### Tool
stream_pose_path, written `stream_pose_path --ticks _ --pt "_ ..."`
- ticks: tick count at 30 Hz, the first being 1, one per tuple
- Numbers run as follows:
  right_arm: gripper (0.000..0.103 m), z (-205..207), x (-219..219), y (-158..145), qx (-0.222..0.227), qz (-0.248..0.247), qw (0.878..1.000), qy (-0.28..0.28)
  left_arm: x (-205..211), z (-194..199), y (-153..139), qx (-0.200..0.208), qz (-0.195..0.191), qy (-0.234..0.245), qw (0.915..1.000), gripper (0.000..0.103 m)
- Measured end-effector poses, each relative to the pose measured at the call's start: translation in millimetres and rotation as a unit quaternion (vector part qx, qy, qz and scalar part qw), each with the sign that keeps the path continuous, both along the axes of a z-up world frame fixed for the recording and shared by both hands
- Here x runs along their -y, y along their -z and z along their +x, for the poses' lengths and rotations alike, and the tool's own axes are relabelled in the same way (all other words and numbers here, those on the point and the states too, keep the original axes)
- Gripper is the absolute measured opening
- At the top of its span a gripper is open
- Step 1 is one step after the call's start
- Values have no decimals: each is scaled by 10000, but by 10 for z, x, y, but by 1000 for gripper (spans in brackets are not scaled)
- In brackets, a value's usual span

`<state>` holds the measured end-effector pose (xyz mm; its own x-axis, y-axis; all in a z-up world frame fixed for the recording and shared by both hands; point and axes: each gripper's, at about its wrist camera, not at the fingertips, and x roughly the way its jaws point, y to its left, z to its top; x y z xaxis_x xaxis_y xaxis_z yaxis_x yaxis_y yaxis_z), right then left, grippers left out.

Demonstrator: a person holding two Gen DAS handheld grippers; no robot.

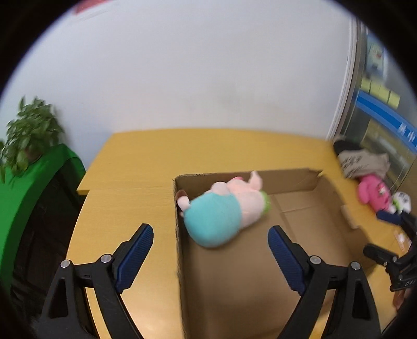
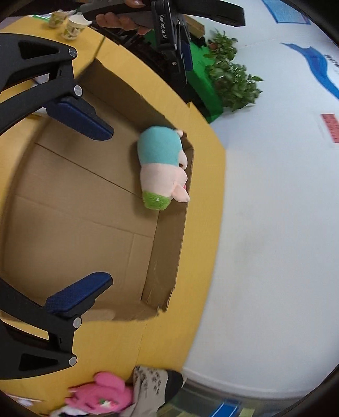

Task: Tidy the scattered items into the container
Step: 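Open the left gripper to drop the plush pig into the box, then lower the left gripper and close it on the black UGREEN box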

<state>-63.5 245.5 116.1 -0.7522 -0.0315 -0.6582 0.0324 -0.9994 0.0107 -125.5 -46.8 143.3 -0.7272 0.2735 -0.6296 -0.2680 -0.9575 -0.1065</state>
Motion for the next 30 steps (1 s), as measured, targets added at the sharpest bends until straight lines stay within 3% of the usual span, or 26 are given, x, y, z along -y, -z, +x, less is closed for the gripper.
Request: stream_pose_path --ticks 4,12,21,30 --pt "103 472 42 -96 -107 247 9996 132 -66 614 -106 -295 461 -15 9985 91" --pt "103 1028 285 -300 -446 568 9974 -49 -362 1553 -234 -899 14 105 9959 91" --pt "103 1359 364 -228 -362 579 9977 -13 -394 1799 -158 -791 240 123 9965 91" --pt "103 1360 198 -210 -408 450 9980 167 -565 1812 -145 -824 126 228 9963 91"
